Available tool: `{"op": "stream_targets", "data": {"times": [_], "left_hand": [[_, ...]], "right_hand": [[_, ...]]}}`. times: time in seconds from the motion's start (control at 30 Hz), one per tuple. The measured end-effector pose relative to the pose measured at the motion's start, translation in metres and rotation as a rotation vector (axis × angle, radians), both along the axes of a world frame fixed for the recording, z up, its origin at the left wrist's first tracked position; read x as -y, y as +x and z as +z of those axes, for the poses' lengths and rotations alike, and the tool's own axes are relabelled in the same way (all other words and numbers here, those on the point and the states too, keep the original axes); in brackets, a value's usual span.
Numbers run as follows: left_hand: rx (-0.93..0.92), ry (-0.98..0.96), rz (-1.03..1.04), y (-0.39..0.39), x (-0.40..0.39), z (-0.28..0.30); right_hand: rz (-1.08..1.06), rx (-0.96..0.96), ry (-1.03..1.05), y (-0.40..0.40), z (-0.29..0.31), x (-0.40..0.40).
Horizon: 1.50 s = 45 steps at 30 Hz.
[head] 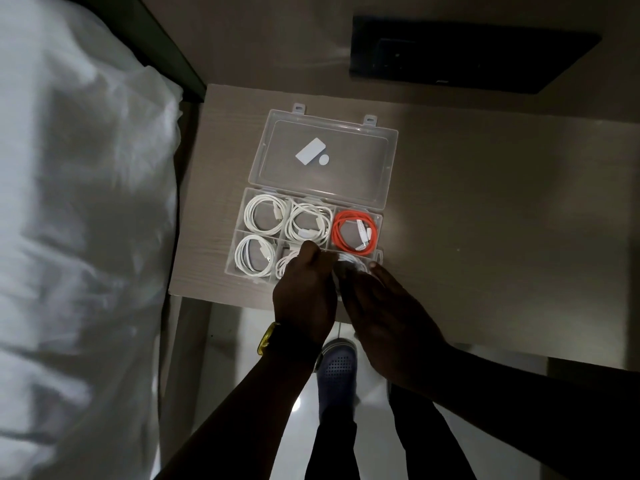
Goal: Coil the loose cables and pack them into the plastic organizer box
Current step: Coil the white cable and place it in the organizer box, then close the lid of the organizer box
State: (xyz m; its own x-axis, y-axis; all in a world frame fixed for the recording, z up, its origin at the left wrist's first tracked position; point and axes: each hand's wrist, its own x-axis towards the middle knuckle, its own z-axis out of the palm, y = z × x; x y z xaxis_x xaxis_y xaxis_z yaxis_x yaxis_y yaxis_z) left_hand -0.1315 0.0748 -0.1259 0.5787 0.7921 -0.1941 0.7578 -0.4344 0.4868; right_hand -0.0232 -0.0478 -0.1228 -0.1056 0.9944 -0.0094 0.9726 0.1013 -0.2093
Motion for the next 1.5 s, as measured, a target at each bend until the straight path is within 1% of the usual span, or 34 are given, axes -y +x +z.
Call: {"op": "stream_targets", "data": {"times": [0.07, 0.17, 0.23, 0.3, 0.43, 0.6, 0.67, 0.73, 0.77, 0.8, 0.83, 0.87, 0.9, 0.93, 0.97, 1.0, 1.03, 1.1, 1.13, 1.2, 1.27, 1.3, 1.33, 1.37, 1.4, 1.43, 1.5], "left_hand": [[-0.045, 0.008, -0.032, -0.001, 0.0, 0.003], [-0.108, -0.017, -0.025, -0.003, 0.002, 0.005], [-0.207, 0.047, -0.128, -0.005, 0.007, 0.006], [-0.226, 0.051, -0.16, -0.006, 0.006, 0.008], [-0.111, 0.03, -0.176, -0.005, -0.002, 0.011], [0.085, 0.037, -0.183, -0.016, -0.001, 0.011], [0.164, 0.035, -0.17, -0.02, -0.001, 0.012], [0.245, 0.028, -0.148, -0.025, -0.001, 0.016], [0.278, 0.021, -0.119, -0.029, -0.005, 0.018], [0.307, 0.021, -0.058, -0.032, -0.011, 0.019], [0.334, 0.037, 0.038, -0.038, -0.02, 0.019], [0.359, 0.047, 0.169, -0.045, -0.032, 0.017], [0.382, 0.041, 0.335, -0.052, -0.046, 0.014], [0.389, 0.026, 0.517, -0.059, -0.06, 0.011], [0.375, -0.011, 0.674, -0.064, -0.072, 0.009], [0.352, -0.088, 0.782, -0.067, -0.08, 0.006], [0.334, -0.202, 0.83, -0.068, -0.083, 0.003], [0.35, -0.429, 0.837, -0.062, -0.077, -0.001], [0.38, -0.492, 0.849, -0.058, -0.073, 0.001], [0.443, -0.543, 0.886, -0.053, -0.066, 0.004], [0.491, -0.593, 0.896, -0.052, -0.061, 0.006], [0.521, -0.643, 0.926, -0.051, -0.059, 0.006], [0.557, -0.706, 0.959, -0.05, -0.057, 0.006], [0.59, -0.761, 0.981, -0.05, -0.055, 0.007], [0.623, -0.81, 0.981, -0.049, -0.053, 0.006], [0.658, -0.859, 0.967, -0.049, -0.052, 0.005], [0.713, -0.955, 0.866, -0.05, -0.051, 0.003]], "right_hand": [[0.011, 0.036, 0.04, 0.001, -0.004, -0.004], [-0.014, 0.055, 0.107, -0.004, -0.006, -0.008], [-0.023, 0.042, 0.125, -0.008, -0.004, -0.013], [-0.039, 0.005, 0.117, -0.008, -0.002, -0.023], [-0.013, 0.036, 0.003, 0.011, -0.006, -0.034], [0.078, 0.044, -0.105, 0.042, -0.009, -0.014], [0.107, 0.02, -0.073, 0.046, -0.009, -0.009], [0.103, -0.053, -0.018, 0.05, -0.003, -0.011], [0.058, -0.121, 0.006, 0.053, 0.001, -0.015], [-0.037, -0.211, 0.017, 0.057, 0.006, -0.023], [-0.187, -0.315, 0.025, 0.062, 0.009, -0.033], [-0.387, -0.434, 0.021, 0.069, 0.011, -0.047], [-0.619, -0.589, 0.008, 0.077, 0.012, -0.062], [-0.842, -0.796, -0.023, 0.086, 0.012, -0.08], [-1.013, -1.042, -0.05, 0.094, 0.012, -0.098], [-1.124, -1.259, -0.068, 0.102, 0.011, -0.114], [-1.178, -1.421, -0.093, 0.109, 0.01, -0.127], [-1.17, -1.644, -0.148, 0.116, 0.011, -0.144], [-1.135, -1.723, -0.159, 0.118, 0.012, -0.147], [-1.033, -1.852, -0.135, 0.121, 0.015, -0.141], [-0.978, -1.913, -0.119, 0.125, 0.018, -0.121], [-0.953, -1.923, -0.126, 0.127, 0.02, -0.109], [-0.916, -1.883, -0.137, 0.127, 0.022, -0.096], [-0.873, -1.779, -0.147, 0.126, 0.022, -0.083], [-0.796, -1.623, -0.159, 0.124, 0.02, -0.071], [-0.666, -1.41, -0.166, 0.122, 0.016, -0.059], [-0.36, -0.86, -0.139, 0.115, 0.006, -0.041]]}}
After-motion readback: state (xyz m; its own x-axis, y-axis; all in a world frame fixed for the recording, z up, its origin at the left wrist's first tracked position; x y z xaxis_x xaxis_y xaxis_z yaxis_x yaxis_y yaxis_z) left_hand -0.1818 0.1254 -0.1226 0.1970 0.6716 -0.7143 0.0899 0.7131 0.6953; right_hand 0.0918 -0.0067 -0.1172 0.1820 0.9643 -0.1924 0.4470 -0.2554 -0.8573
